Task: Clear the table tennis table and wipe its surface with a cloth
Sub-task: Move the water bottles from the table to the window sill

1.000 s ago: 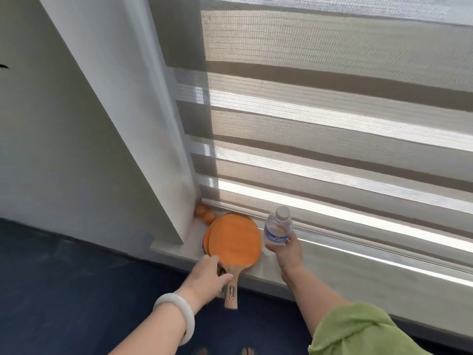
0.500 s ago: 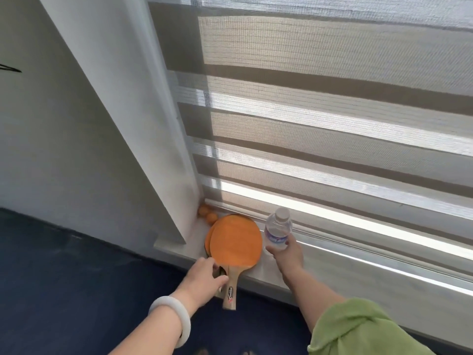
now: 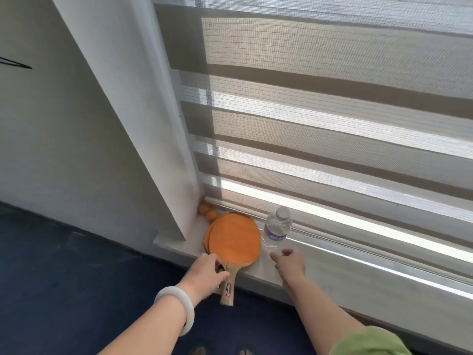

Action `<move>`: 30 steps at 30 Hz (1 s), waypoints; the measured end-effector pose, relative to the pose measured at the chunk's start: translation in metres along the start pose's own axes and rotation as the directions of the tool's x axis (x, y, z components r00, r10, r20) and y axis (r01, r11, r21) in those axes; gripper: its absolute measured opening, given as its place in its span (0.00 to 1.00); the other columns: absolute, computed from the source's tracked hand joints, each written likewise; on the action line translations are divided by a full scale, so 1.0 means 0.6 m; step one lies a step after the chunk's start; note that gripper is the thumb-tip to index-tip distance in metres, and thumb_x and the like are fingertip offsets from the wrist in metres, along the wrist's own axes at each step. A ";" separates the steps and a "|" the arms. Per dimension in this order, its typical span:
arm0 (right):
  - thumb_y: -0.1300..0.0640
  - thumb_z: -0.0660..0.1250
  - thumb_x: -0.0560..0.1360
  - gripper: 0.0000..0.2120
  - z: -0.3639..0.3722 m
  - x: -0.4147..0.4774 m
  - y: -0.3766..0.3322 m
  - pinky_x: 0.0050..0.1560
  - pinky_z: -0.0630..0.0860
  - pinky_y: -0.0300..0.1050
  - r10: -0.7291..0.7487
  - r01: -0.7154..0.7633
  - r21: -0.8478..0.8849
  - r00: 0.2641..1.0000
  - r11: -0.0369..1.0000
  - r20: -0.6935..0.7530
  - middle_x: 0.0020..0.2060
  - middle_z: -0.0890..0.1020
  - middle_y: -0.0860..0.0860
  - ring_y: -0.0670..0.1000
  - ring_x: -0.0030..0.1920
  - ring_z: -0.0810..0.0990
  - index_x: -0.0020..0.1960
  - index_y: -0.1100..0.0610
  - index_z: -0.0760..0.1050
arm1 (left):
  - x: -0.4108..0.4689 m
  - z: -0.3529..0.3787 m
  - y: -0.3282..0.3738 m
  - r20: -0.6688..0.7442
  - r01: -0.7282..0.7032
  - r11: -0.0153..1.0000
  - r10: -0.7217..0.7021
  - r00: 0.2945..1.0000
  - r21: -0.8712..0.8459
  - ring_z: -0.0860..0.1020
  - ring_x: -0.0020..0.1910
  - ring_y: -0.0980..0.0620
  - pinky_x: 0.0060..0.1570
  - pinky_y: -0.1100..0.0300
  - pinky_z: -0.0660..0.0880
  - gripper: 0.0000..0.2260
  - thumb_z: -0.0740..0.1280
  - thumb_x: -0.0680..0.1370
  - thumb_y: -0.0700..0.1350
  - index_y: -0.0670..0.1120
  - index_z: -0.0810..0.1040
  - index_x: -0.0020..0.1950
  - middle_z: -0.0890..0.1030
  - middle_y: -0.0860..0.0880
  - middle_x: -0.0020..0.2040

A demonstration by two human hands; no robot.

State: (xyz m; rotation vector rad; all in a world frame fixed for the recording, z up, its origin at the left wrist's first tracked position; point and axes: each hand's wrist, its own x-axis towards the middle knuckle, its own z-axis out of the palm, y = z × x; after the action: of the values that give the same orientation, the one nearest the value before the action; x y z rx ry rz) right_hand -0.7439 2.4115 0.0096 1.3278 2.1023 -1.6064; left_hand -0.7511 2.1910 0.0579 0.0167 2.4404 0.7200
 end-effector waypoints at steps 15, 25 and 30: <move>0.60 0.73 0.72 0.08 0.227 -0.199 -0.107 0.44 0.76 0.43 -0.252 0.639 -0.394 0.684 0.661 0.685 0.44 0.81 0.52 0.53 0.44 0.80 0.49 0.57 0.76 | -0.124 -0.103 -0.144 -0.212 0.259 0.944 -0.301 0.930 -0.204 0.72 0.63 0.50 0.62 0.58 0.69 0.19 0.67 0.79 0.54 0.46 0.72 0.66 0.70 0.48 0.64; 0.52 0.67 0.78 0.16 0.553 -0.577 -0.155 0.55 0.74 0.42 -0.118 0.968 -0.185 0.206 0.168 0.971 0.58 0.79 0.53 0.53 0.59 0.78 0.63 0.58 0.74 | -0.395 -0.240 -0.455 -0.392 0.506 0.715 -0.693 0.605 -0.483 0.72 0.64 0.47 0.65 0.51 0.68 0.18 0.64 0.80 0.54 0.45 0.72 0.65 0.70 0.47 0.65; 0.50 0.64 0.81 0.19 0.716 -0.793 -0.152 0.61 0.75 0.46 -0.062 0.998 -0.048 0.045 -0.048 0.997 0.63 0.76 0.53 0.53 0.61 0.77 0.68 0.59 0.70 | -0.579 -0.314 -0.627 -0.400 0.623 0.550 -0.834 0.380 -0.556 0.72 0.64 0.47 0.64 0.50 0.64 0.18 0.61 0.80 0.56 0.48 0.71 0.66 0.71 0.49 0.65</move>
State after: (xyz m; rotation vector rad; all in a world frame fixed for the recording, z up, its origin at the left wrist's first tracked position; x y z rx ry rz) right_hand -0.6847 1.7929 0.1910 -1.1292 2.1727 -0.4475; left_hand -0.5104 1.7177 0.1844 -1.6411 2.4404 0.7181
